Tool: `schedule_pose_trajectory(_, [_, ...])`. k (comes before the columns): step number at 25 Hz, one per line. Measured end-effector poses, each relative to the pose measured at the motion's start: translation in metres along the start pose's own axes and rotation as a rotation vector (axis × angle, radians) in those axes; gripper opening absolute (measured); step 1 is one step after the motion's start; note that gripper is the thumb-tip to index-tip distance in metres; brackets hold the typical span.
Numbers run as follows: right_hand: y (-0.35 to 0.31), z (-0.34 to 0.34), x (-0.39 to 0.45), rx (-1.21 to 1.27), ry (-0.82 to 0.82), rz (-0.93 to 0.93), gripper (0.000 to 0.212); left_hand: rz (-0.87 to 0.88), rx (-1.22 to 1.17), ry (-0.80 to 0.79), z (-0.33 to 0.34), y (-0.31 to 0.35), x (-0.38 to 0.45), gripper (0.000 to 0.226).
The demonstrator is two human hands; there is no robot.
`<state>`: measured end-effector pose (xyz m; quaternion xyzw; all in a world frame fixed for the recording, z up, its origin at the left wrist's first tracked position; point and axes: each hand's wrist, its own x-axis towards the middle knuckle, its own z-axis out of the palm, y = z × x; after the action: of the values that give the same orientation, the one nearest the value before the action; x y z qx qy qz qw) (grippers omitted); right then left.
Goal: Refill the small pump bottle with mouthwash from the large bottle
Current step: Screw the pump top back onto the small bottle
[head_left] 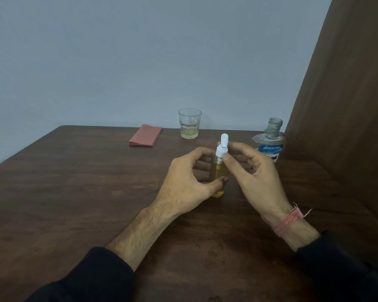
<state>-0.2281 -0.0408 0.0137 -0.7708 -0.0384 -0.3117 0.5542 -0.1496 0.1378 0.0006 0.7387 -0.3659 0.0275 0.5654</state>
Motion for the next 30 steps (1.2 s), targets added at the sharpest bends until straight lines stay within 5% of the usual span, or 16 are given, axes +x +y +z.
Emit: schedule_pose_trajectory(30, [-0.0067, -0.0012, -0.0010, -0.092, 0.038, 0.001, 0.028, 0.020, -0.017, -0.052, 0.0003, -0.0035, 0.0023, 0.059])
